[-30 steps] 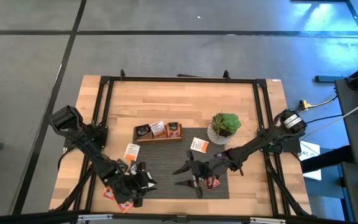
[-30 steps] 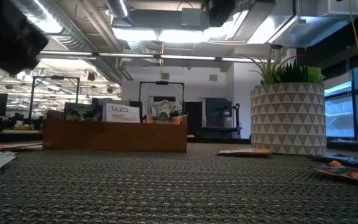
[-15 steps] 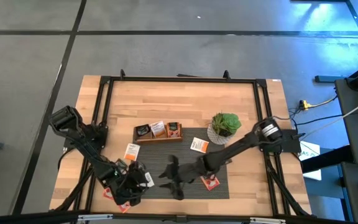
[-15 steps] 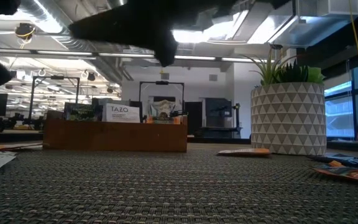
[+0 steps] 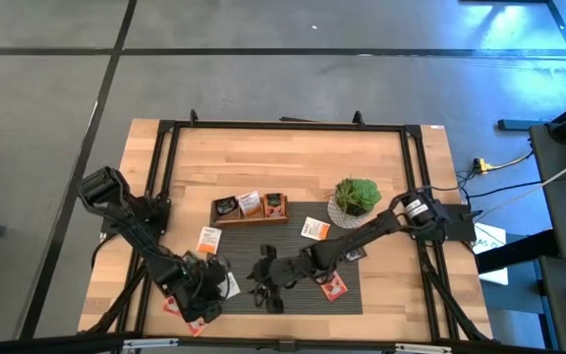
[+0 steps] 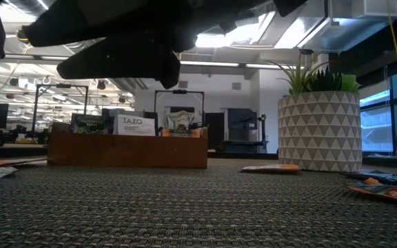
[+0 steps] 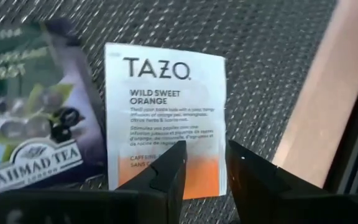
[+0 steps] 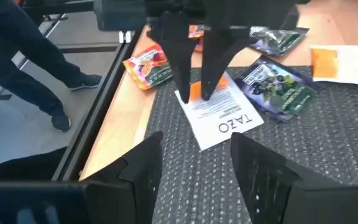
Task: Pick & Place Tea
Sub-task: Put the white tea bag to the middle section of the wooden organizer
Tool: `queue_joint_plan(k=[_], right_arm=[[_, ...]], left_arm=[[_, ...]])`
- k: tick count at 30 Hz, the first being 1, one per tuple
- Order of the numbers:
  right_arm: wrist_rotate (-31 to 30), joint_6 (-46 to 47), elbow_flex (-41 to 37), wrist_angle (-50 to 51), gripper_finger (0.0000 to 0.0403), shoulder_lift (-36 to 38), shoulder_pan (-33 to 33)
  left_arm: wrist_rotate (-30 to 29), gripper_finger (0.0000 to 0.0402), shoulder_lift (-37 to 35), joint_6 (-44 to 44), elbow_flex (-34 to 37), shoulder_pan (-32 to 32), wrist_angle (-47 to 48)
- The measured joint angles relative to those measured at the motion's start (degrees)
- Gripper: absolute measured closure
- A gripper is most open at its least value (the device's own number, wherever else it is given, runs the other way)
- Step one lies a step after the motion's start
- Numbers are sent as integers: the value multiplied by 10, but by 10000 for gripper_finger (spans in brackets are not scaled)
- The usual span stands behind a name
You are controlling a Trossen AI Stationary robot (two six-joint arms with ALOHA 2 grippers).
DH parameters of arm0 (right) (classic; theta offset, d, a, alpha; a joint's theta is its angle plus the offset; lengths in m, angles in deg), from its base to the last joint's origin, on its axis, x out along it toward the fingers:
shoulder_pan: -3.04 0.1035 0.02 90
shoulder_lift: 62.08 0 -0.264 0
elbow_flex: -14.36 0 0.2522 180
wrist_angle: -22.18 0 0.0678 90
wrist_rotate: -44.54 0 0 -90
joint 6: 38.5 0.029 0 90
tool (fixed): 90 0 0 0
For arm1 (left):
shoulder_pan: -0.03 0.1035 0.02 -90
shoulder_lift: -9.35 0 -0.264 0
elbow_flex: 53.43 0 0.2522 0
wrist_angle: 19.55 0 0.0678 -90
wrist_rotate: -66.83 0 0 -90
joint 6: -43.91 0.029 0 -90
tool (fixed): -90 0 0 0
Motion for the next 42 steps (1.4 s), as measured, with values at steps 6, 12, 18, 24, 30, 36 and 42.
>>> queue_joint_plan(k=[6, 12, 18, 24, 30, 36, 42], right_arm=[[0, 49, 0, 0, 214, 0, -11], [0, 104, 0, -8, 214, -8, -20], [0, 90, 0, -19, 214, -29, -20], [0, 82, 0, -23, 214, -30, -20], [0, 75, -1, -26, 214, -30, -20], [0, 96, -1, -29, 214, -30, -20], [0, 115, -1, -32, 214, -34, -20]], left_arm=[[9, 293, 0, -11, 0, 0, 11], [15, 293, 0, 3, 0, 2, 7], [40, 295, 1, 37, -73, -1, 108], [29, 291, 1, -1, -153, 0, 271], [54, 293, 37, -30, -150, -4, 271], [88, 292, 87, -53, -154, -4, 257], [82, 292, 96, -55, -156, -4, 239]])
